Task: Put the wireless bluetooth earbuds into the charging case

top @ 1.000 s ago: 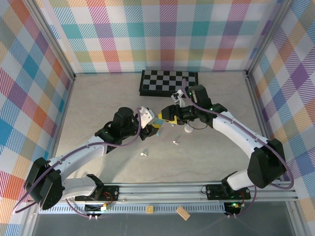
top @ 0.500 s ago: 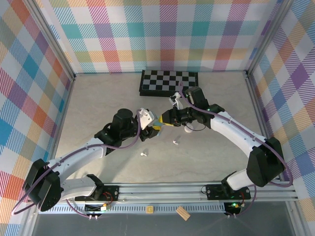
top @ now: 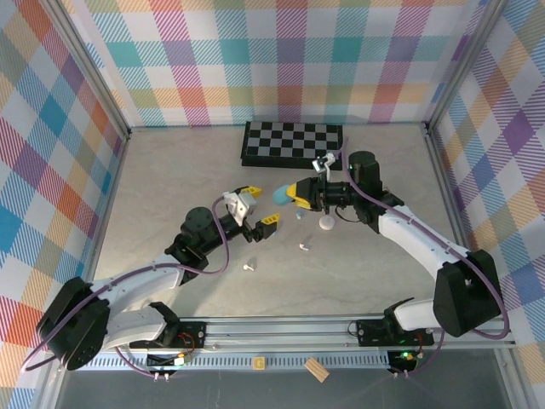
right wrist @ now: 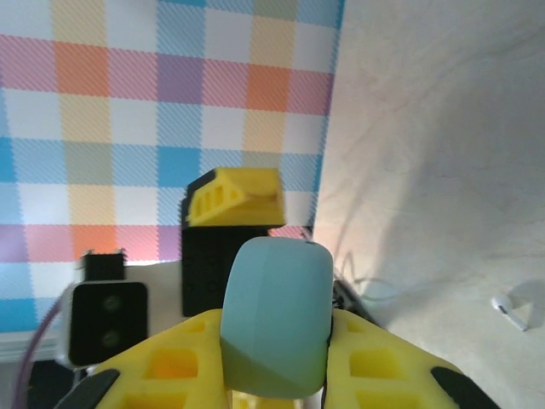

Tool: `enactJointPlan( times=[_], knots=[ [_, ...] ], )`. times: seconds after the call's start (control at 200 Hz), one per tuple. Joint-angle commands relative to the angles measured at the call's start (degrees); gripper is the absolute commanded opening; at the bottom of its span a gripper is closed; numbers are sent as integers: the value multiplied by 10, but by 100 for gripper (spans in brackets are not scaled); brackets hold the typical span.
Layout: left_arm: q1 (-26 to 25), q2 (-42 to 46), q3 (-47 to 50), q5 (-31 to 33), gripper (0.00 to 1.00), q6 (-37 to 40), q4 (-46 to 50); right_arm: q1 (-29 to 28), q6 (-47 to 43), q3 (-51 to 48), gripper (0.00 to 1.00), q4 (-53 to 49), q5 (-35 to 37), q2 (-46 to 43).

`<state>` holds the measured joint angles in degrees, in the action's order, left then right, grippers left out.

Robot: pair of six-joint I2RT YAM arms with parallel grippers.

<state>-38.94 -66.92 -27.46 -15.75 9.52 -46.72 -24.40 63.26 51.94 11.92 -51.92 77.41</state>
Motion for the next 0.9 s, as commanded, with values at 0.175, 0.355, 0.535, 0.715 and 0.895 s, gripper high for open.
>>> enactJointPlan(
  times=[0.175, 0.355, 0.535, 0.715, 0.895],
  knots=[
    [-2, -88, 14, -8, 69, -28, -300, 2, 219, -49, 12, 290, -36, -19],
    [-2, -114, -18, -50, 66, -36, -301, 2, 249, -75, 12, 326, -19, -33],
    [-3, -133, -41, -78, 59, -47, -304, -3, 281, -89, 12, 372, -13, -34],
    [-3, -142, -62, -103, 52, -55, -304, -7, 295, -89, 13, 399, -9, -31],
    [-3, -148, -73, -115, 49, -64, -304, -8, 299, -89, 13, 404, -8, -30]
  ],
)
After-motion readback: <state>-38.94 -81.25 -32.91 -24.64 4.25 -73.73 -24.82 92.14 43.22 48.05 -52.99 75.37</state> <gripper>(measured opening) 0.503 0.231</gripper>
